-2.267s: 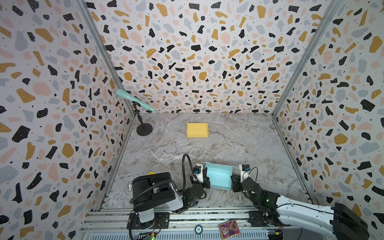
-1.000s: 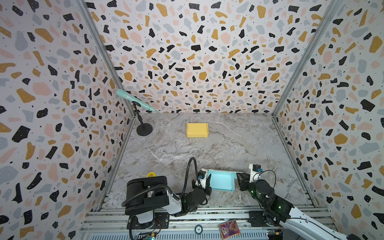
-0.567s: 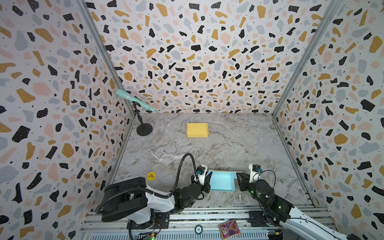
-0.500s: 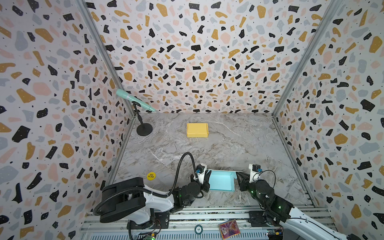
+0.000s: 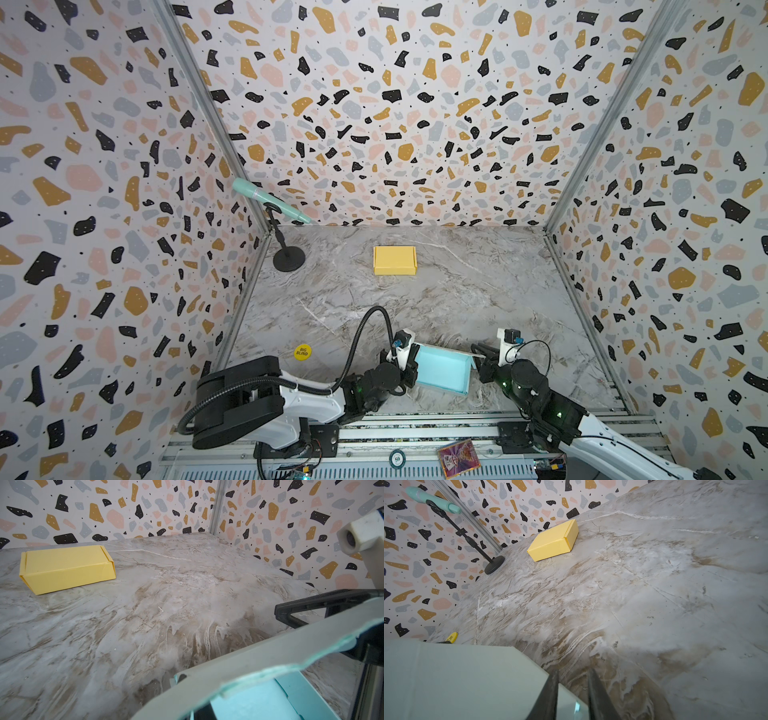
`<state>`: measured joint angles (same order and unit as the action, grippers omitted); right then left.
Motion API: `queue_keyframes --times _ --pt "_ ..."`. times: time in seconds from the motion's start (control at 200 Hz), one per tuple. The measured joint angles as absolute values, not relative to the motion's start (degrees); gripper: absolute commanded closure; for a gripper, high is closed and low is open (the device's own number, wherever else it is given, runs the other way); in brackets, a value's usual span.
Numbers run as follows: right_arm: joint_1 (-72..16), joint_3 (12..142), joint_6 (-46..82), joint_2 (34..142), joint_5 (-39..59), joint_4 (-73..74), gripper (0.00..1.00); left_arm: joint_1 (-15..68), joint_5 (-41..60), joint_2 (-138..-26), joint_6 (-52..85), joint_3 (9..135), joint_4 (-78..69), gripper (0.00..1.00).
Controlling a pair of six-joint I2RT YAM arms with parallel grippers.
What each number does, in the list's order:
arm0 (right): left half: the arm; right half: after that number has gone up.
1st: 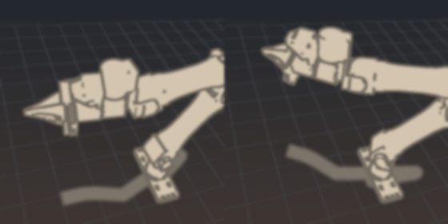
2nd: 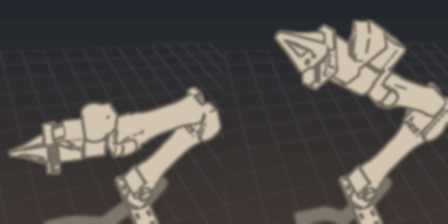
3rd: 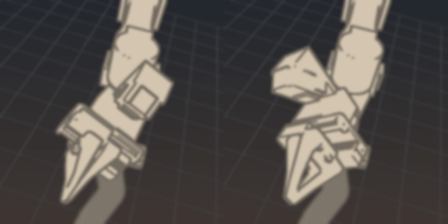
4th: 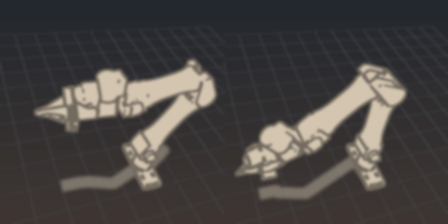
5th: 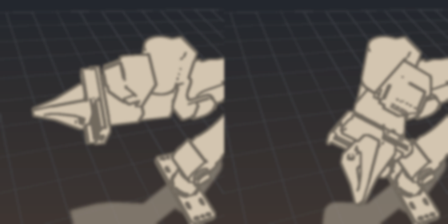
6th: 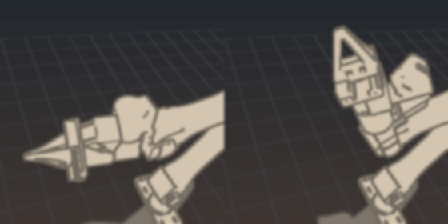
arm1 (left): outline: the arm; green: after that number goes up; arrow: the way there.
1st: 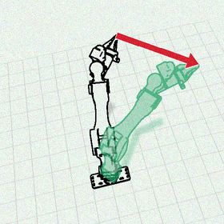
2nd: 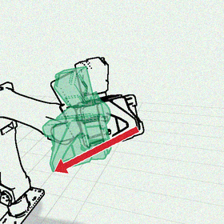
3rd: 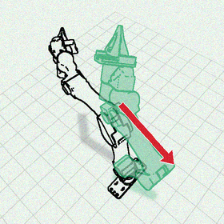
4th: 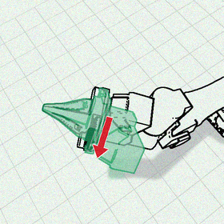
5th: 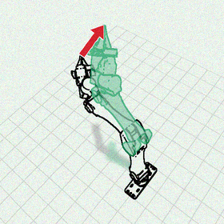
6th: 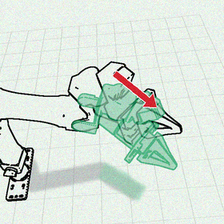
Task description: Fold the paper box
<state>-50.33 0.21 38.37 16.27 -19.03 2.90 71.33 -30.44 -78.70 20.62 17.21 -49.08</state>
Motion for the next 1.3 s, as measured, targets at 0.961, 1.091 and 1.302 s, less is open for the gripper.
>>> queue_keyframes --times 0.961,1.091,1.302 --pt "-51.9 7.6 32.9 21.8 -22.3 1.6 0.7 67.1 -39.7 -69.9 14.5 20.6 -34.7 0.97" --pt "-49.9 8.8 30.5 25.6 -20.9 3.5 0.7 64.2 -38.9 -69.2 12.9 20.6 -34.6 0.96" --pt "-44.3 8.9 27.4 37.6 -15.6 11.2 0.7 60.9 -35.9 -69.1 11.2 20.6 -35.2 0.96"
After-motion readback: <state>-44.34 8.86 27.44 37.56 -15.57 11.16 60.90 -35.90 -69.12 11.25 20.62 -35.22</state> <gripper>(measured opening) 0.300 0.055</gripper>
